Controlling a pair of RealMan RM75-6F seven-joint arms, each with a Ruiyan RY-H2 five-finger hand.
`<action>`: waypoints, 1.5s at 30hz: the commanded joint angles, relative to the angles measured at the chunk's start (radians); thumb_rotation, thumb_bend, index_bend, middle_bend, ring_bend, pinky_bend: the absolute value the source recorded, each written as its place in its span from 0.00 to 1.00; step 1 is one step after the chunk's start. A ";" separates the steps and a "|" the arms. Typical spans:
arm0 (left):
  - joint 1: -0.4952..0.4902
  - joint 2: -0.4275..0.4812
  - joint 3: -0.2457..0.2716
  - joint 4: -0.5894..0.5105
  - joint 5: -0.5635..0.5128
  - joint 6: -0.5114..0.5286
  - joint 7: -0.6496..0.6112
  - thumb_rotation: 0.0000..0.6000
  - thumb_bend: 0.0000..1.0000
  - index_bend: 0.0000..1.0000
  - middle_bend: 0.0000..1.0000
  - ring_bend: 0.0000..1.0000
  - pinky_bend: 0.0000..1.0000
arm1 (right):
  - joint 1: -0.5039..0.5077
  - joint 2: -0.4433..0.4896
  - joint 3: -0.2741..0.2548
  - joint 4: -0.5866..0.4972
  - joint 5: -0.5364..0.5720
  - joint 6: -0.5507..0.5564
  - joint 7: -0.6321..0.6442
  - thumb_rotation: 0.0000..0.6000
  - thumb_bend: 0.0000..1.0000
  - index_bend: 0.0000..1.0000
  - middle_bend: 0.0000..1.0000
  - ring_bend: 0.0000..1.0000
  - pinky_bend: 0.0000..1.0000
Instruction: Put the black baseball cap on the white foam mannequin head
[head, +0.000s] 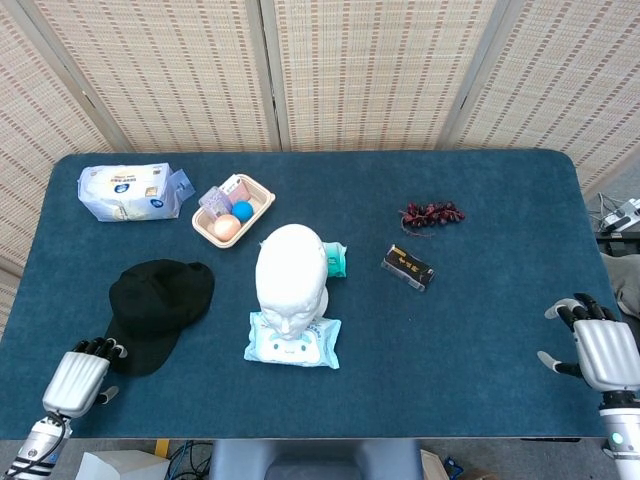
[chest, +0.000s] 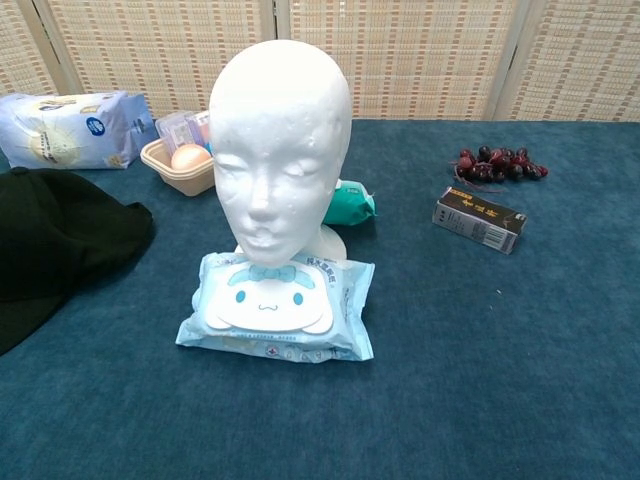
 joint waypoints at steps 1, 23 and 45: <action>-0.005 -0.016 -0.007 0.023 -0.006 -0.009 0.001 1.00 0.02 0.39 0.36 0.30 0.37 | 0.000 0.000 0.000 0.000 0.000 0.000 0.000 1.00 0.05 0.39 0.32 0.17 0.28; -0.025 -0.106 -0.038 0.152 -0.034 -0.027 -0.049 1.00 0.02 0.41 0.38 0.30 0.37 | 0.000 0.001 0.000 -0.001 0.001 0.000 0.001 1.00 0.05 0.39 0.32 0.17 0.28; -0.028 -0.198 -0.060 0.297 -0.017 0.078 -0.253 1.00 0.02 0.46 0.40 0.31 0.42 | 0.000 0.002 0.000 -0.001 0.001 0.000 0.003 1.00 0.05 0.39 0.32 0.17 0.28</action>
